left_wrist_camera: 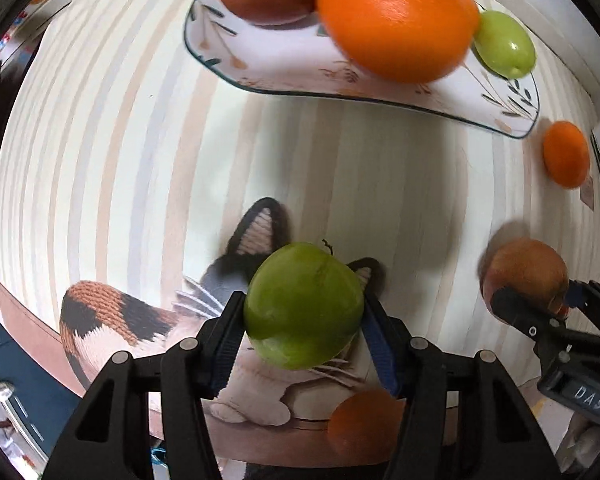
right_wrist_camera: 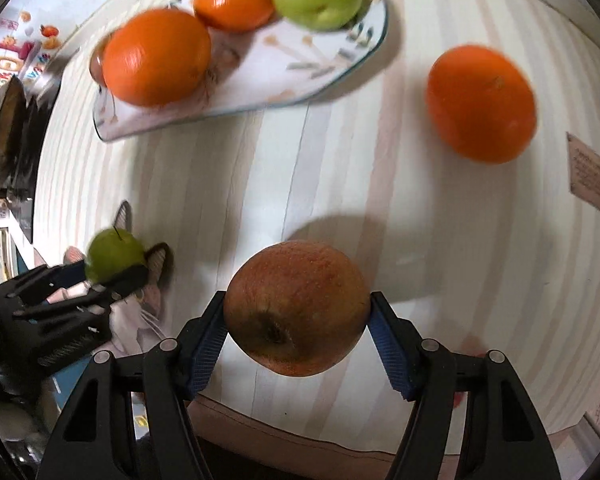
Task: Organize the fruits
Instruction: 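Grasp a green apple with the left tool while the right tool grasps a red apple, then carry the green and red apples over the plate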
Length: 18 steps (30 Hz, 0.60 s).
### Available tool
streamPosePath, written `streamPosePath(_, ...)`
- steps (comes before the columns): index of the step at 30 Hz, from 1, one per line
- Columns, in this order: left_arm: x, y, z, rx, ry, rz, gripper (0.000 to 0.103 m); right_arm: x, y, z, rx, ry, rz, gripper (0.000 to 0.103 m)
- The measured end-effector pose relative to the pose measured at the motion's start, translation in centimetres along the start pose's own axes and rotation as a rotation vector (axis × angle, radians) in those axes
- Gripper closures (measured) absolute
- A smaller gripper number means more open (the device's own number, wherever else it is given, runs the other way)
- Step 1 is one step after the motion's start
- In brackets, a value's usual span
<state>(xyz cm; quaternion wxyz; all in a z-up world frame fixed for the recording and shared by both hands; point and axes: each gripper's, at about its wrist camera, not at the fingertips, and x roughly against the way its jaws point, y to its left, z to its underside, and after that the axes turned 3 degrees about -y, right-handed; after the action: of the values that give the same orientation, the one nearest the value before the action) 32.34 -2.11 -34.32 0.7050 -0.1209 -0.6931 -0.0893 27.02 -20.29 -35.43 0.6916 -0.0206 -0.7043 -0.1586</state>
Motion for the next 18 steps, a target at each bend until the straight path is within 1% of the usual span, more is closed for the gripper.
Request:
streamPosePath(6, 0.8, 1.0, -0.2, 0.022, -0.019, 0.014, 0.049, -0.1, 0.4, -0.2, -0.006, 0.000, -0.004, 0.032)
streamPosePath(9, 2.6, 1.9, -1.4, 0.034, -0.057, 0.035, 0.049, 1.0, -0.3, -0.4, -0.021, -0.025, -0.022, 0.032)
streamPosePath(13, 5.5, 3.1, -4.3, 0.061, -0.117, 0.060, 0.049, 3.5, -0.3, -2.3, -0.045, -0.100, -0.055, 0.032)
streamPosePath(14, 6.0, 3.4, -5.1, 0.071, -0.119, 0.057, 0.049, 4.0, -0.3, -3.0, -0.047, -0.116, -0.056, 0.032)
streamPosePath(18, 7.2, 4.9, -8.6, 0.116, -0.125, 0.091, 0.049, 5.6, 0.0, -6.2, -0.053, -0.176, -0.040, 0.032)
